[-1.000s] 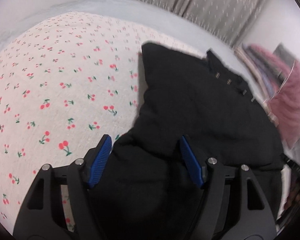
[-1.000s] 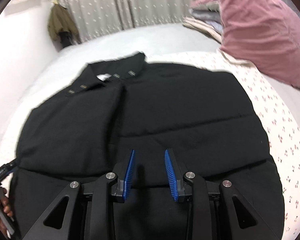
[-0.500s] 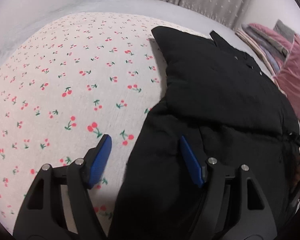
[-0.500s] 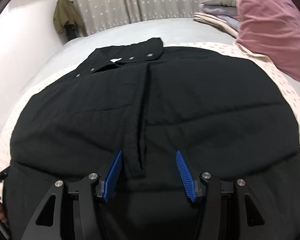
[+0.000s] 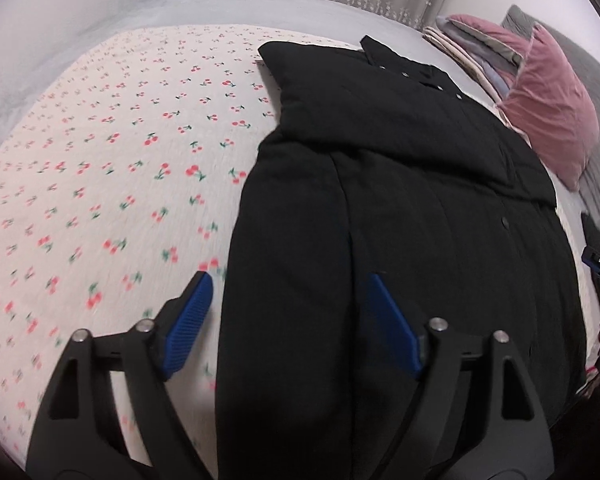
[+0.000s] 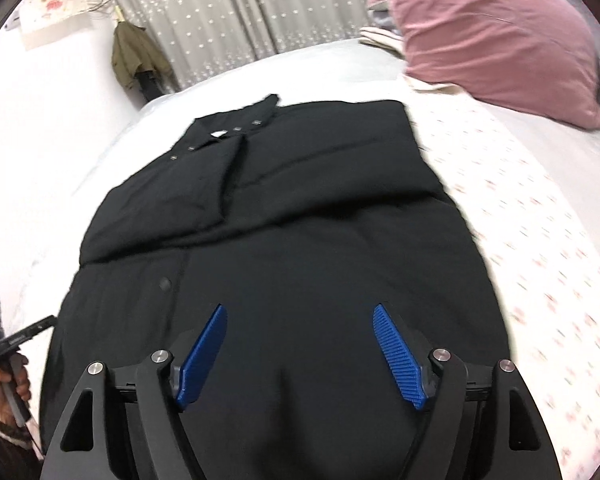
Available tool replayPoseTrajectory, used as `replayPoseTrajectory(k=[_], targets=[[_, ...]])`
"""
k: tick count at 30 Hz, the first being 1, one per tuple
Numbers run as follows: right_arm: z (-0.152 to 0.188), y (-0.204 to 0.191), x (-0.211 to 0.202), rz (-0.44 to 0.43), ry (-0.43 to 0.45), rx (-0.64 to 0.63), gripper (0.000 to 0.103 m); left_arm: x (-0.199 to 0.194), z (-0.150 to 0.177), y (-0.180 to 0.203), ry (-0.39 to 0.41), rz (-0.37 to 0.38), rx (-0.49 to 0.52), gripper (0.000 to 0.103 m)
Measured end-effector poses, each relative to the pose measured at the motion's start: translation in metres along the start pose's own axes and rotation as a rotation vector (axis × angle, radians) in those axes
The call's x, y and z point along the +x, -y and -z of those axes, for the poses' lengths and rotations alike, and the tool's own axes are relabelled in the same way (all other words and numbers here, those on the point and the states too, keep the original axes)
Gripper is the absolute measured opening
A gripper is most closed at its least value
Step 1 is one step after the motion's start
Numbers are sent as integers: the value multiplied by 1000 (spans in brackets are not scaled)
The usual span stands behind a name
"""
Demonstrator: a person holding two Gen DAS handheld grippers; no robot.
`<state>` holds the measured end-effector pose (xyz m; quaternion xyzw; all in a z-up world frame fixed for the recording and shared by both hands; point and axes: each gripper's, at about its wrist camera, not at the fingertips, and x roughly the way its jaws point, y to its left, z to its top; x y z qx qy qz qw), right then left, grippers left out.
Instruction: Fold large clothes
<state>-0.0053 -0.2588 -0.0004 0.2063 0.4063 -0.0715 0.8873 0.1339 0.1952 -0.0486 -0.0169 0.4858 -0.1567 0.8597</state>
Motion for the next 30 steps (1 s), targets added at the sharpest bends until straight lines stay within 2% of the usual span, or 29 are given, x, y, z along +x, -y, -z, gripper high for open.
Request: replayPoseTrajectory(k=[6,10,14,21,26,30], targets=[[43,42,-22,62,-57,41,78,-15,37,7,-55,-47,77,89],[65,63,-38,101,-61,37,78,-16,61,-6,-110,-44,40,89],[78,91,-50,99,-53,95,78,-15,82,-29,-176,84,-60,89],[95,145,-57,119,-103,250,78,-29,103,-50,-152,244,-122,89],[107,168,-60,23,-120,348,78,-29,112,-54,-155,377,-160,89],[114,170,-60,-111,-127,376,80,-27,114,-44,-170,452,-147,89]])
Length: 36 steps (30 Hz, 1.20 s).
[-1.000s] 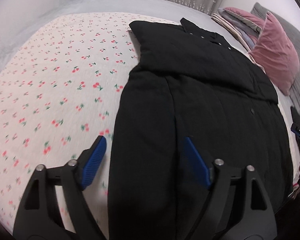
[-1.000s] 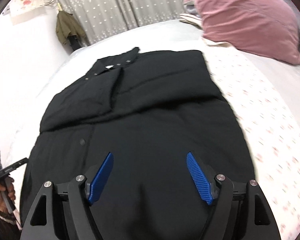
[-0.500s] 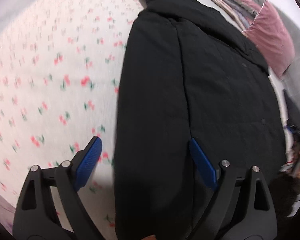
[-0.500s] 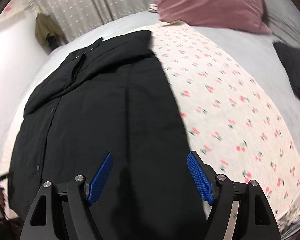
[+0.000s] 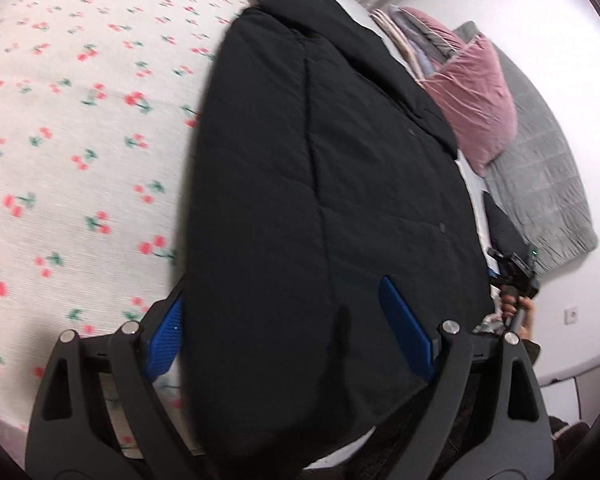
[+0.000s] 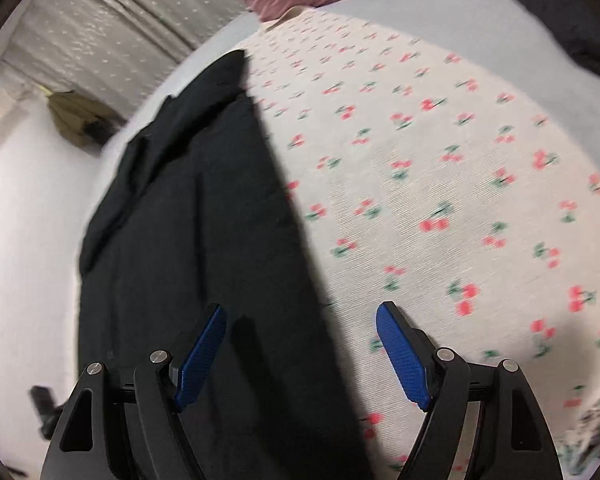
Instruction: Fold large clothes
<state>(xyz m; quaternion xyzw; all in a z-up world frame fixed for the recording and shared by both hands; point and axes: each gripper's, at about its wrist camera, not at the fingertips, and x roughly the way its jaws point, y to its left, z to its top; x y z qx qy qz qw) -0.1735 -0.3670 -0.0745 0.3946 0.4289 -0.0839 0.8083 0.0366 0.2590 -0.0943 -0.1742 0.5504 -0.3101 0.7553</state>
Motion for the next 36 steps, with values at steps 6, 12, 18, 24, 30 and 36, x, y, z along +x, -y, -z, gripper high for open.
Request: replayPoseTrajectory(k=[6,12,18,24,30,36], targets=[[8,-15,14,-127,-77,-46,80,9,-1,10,-12,33,31,89],[8,-27,25,-185,-114,-63,79,24,-2,24,-49,120,47,89],[15,-44,34,-235,-168,-107,71,32,0,39,-59,111,100,80],[18,-58,45,-235,-200,-154,46,40,-2,38,-61,90,60,36],[23,-68,40,-242,-155,-185,22,38,-1,42,-11,33,24,19],[25,-94,10,-341,-5,-238,17,5,-4,80,167,83,97,16]])
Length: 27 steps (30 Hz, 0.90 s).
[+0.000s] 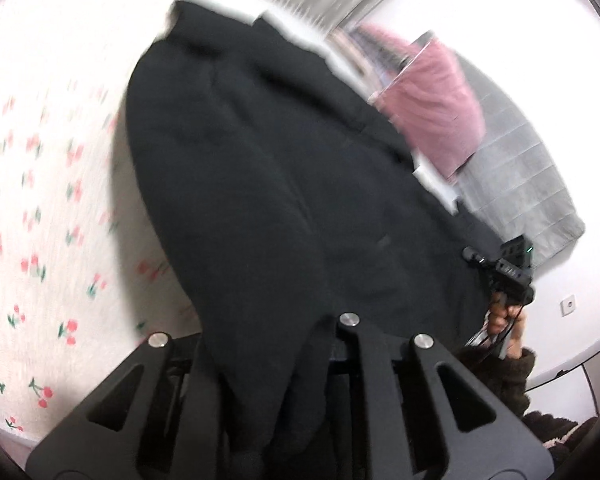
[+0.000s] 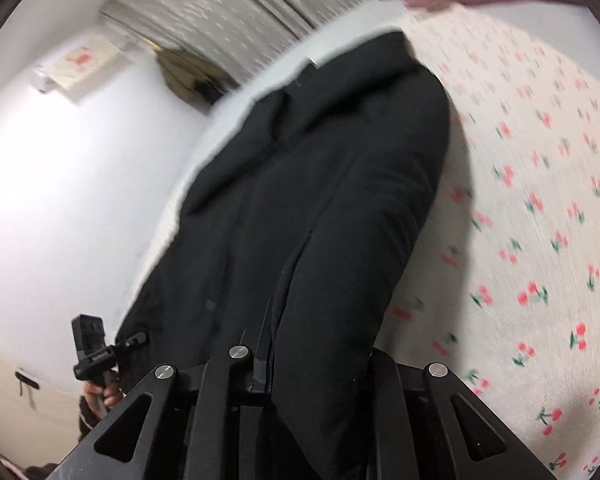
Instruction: Fold large clothes
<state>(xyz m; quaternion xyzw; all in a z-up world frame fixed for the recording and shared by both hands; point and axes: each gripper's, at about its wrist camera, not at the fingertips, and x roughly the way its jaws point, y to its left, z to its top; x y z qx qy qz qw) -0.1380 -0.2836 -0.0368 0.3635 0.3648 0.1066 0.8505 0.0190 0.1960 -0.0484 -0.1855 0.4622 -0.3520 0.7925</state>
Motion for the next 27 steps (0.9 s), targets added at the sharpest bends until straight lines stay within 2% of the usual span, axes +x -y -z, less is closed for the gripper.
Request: replayPoseTrajectory(k=[6,14,17,20,22,24,27], targets=[[-4,-17,-49,-134,157,-14,16,-47,-15,33,153,86,37,15],[20,-53,-122,-210,244,-86,15,-130,-9,74,299,171,111,15],[27,-75,-152,-242,277,-99,15,-170,-7,88,364,217,156,15],[29,-103,-179,-255,318,-130,15,-192,-11,93,421,243,175,15],[22,-111,-189,-247,337,-127,16,-193,-19,93,438,234,170,16],[9,-112,-187,-214,344,-107,16,-176,-36,85,434,204,116,16],[-26,-99,-155,-131,346,-51,16,-137,-71,59,400,141,2,16]])
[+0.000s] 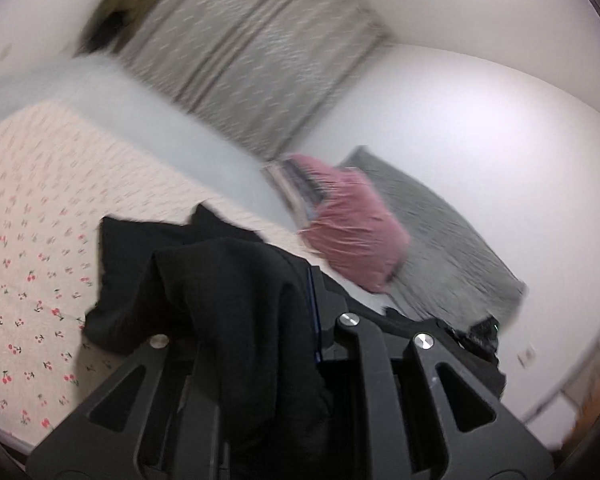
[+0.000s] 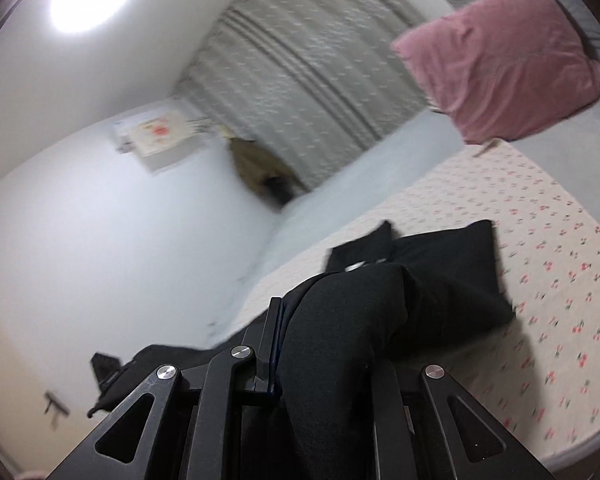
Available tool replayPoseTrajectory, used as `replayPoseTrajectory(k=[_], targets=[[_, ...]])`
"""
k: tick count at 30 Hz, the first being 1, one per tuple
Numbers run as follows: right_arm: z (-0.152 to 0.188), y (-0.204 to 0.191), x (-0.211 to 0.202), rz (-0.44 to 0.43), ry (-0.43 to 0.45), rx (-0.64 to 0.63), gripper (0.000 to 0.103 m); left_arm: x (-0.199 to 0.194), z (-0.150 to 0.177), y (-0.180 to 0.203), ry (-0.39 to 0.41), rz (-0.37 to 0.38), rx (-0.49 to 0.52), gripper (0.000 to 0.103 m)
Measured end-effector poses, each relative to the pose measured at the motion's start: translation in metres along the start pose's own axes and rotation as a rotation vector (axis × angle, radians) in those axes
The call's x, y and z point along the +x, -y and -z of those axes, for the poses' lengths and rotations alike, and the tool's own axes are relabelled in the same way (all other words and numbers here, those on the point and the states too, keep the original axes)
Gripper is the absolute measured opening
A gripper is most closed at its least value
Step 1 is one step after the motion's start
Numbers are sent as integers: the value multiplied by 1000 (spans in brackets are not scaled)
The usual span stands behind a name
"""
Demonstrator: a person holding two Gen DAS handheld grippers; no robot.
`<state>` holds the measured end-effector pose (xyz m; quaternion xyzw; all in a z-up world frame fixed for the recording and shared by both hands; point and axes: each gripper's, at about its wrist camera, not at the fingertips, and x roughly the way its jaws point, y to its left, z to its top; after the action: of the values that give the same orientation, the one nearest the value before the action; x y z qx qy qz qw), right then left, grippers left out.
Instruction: Fold large clothes
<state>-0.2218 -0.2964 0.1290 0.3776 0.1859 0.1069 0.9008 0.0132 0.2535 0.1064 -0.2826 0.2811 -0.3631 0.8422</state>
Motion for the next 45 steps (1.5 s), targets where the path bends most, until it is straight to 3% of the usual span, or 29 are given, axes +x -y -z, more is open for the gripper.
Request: replayPoseTrajectory(k=[4,8,13,17,21,23,25,27,30,32,35,39,42,45], targets=[[-24,43,77,120,-34,75,16,75,-15,-44,-40,-124,-87,17],[-29,87,156,260,-104,81,16,143,-8,-70,-72,-277,-49,17],[-14,133,229,467,-179,-63,23,197,13,-113,-112,-404,-50,21],[-1,154,263,533,-219,-137,29,216,19,-120,-145,-471,-1,22],[-1,145,268,579,-258,-200,36,217,16,-114,-187,-496,34,25],[-3,140,263,551,-280,-186,45,206,13,-107,-204,-473,25,34],[-5,134,248,523,-295,-162,58,196,13,-101,-202,-447,32,51],[-5,123,228,502,-297,-161,64,185,17,-91,-195,-444,85,60],[0,103,196,493,-279,-217,70,162,27,-68,-177,-512,243,72],[6,97,177,503,-284,-249,71,147,37,-56,-182,-541,355,74],[14,98,157,508,-325,-271,71,129,52,-48,-226,-524,454,75],[23,104,141,526,-365,-300,71,119,70,-52,-355,-462,484,75],[37,104,142,497,-459,-339,71,129,86,-59,-485,-413,477,75],[53,96,162,446,-556,-370,71,149,95,-56,-526,-434,512,75]])
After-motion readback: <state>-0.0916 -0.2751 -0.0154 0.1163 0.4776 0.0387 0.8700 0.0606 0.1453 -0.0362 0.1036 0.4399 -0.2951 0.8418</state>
